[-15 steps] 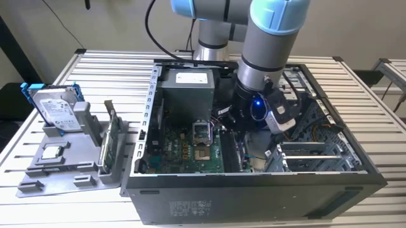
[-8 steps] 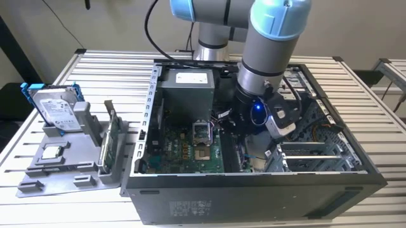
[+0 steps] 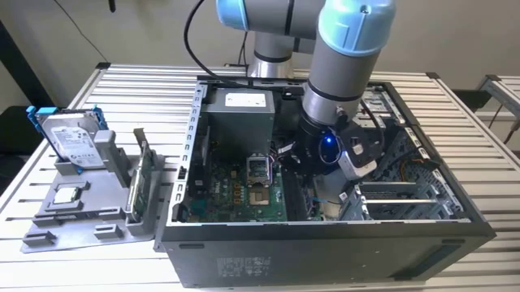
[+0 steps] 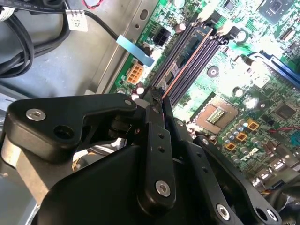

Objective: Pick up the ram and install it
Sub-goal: 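Insert the ram into the slot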

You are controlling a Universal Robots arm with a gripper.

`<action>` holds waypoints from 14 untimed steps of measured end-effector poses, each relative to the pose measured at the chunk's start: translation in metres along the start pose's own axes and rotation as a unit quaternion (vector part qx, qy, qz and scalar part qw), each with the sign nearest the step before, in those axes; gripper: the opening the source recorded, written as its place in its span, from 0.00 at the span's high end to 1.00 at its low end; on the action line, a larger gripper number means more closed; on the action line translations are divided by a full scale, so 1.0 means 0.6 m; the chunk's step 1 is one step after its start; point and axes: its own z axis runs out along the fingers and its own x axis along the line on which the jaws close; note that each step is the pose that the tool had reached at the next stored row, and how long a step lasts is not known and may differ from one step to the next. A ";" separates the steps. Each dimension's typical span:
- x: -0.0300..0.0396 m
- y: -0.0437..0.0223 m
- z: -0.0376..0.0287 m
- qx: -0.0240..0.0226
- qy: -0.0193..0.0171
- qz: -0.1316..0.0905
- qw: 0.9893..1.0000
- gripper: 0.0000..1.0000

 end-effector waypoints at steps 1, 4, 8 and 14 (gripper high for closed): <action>0.000 0.000 0.002 0.000 0.000 0.000 1.000 0.85; 0.000 0.000 0.007 0.000 0.000 0.000 1.000 0.85; 0.000 0.000 0.010 0.000 0.000 0.000 1.000 0.85; 0.001 0.000 0.015 0.000 0.000 0.000 1.000 0.85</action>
